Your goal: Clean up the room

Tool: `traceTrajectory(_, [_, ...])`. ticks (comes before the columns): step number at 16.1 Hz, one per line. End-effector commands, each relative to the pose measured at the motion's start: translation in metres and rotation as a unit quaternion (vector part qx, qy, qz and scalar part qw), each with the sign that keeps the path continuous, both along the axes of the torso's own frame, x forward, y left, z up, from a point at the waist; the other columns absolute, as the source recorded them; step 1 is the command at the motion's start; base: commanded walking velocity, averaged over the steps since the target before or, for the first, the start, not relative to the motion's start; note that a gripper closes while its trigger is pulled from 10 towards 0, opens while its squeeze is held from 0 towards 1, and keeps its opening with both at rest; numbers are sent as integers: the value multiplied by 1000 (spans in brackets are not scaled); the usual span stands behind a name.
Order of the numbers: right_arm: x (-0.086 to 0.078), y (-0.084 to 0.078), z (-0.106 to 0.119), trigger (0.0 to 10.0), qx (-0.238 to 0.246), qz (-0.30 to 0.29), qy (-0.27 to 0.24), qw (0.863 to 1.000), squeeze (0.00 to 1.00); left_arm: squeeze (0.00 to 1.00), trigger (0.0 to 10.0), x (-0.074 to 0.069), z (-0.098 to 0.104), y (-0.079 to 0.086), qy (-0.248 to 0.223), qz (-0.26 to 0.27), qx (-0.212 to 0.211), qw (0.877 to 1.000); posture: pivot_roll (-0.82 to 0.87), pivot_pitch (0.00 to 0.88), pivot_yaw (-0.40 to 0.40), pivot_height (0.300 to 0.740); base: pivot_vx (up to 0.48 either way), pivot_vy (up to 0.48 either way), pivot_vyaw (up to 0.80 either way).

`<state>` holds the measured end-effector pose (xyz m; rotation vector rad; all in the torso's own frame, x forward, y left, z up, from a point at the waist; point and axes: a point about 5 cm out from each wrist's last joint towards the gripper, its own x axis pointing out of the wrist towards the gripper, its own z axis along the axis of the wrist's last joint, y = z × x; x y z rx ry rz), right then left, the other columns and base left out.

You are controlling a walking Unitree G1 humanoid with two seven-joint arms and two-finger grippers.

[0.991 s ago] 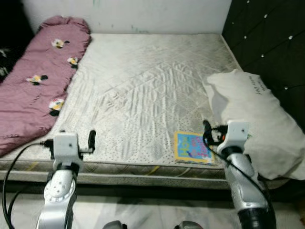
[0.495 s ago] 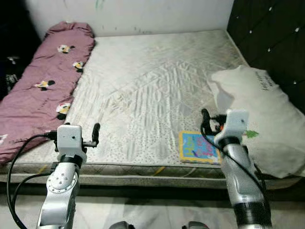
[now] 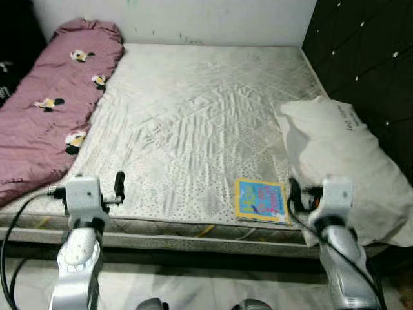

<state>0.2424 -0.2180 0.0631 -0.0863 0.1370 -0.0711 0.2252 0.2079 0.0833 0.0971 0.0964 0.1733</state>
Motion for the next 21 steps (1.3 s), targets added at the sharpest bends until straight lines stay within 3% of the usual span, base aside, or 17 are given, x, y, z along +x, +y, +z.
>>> traceTrajectory(1, [5,2,9,10000,-2,10,-16,1000,0,0,10000,-3,4,1,-5,4,2,1000,-15,0,-17,740,0,0,0])
traceTrajectory(3, [15,4,9,10000,5,5,-13,1000,0,0,10000,-8,-2,-1,5,9,-17,1000,-20,0,-11,740,0,0,-800])
traceTrajectory(7, [23,8,17,10000,11,13,-26,1000,0,0,10000,6,4,-6,-1,-7,-23,1000,-36,0,-1,740,0,76,-800])
traceTrajectory(9, [24,11,21,10000,21,15,-35,999,0,0,10000,6,6,-7,-2,-13,-22,1000,-40,0,1,740,0,317,-625])
traceTrajectory(16, [28,21,23,10000,43,23,-32,998,0,0,10000,0,5,-11,4,-23,-12,1000,-30,0,-20,740,0,47,0])
traceTrajectory(21, [26,17,22,10000,41,28,-24,998,0,0,10000,-5,3,-9,7,-17,-35,999,-31,0,-27,740,0,0,0])
